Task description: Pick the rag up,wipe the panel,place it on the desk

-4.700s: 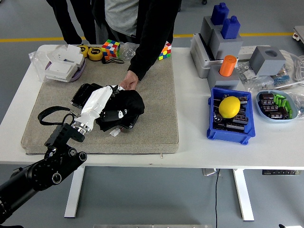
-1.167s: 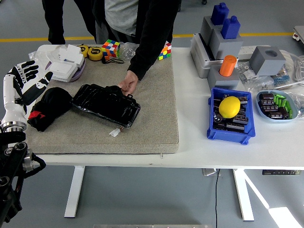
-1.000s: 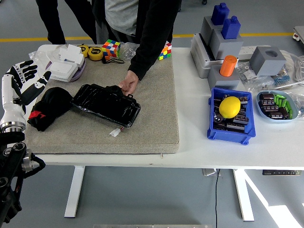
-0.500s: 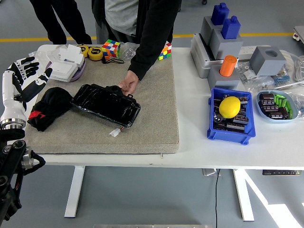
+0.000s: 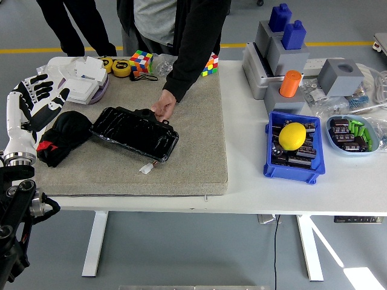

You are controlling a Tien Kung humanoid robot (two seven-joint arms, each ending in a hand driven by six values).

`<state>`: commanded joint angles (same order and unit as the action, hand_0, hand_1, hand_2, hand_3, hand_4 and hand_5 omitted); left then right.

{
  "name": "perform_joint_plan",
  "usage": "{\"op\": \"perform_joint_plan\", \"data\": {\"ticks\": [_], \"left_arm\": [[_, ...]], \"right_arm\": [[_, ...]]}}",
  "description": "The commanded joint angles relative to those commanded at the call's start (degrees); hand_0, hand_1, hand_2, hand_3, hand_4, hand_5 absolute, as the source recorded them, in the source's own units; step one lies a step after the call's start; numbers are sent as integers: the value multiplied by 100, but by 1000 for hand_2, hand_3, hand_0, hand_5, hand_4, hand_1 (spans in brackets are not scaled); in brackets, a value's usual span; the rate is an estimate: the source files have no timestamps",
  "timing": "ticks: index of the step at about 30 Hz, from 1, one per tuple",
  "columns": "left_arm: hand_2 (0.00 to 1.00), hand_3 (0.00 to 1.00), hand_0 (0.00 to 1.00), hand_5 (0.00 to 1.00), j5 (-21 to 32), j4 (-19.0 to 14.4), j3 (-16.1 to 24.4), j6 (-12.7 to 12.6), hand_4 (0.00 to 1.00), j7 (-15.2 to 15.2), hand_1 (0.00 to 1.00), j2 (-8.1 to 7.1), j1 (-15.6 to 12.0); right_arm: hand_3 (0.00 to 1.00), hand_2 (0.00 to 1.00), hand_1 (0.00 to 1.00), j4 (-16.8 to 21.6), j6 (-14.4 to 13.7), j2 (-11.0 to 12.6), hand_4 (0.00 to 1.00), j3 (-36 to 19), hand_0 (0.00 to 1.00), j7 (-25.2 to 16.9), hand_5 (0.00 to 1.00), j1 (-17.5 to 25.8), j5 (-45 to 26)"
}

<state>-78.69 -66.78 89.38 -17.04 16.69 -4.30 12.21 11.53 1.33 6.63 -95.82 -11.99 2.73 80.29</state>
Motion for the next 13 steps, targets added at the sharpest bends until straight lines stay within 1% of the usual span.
{"op": "perform_joint_plan", "data": {"ticks": [13], "left_arm": [[641, 675, 658, 280, -25, -58, 54, 9, 937, -16, 649, 7, 4]], "right_arm": [[522, 484, 567, -6, -10, -42, 907, -136, 591, -6, 377, -11, 37]]}}
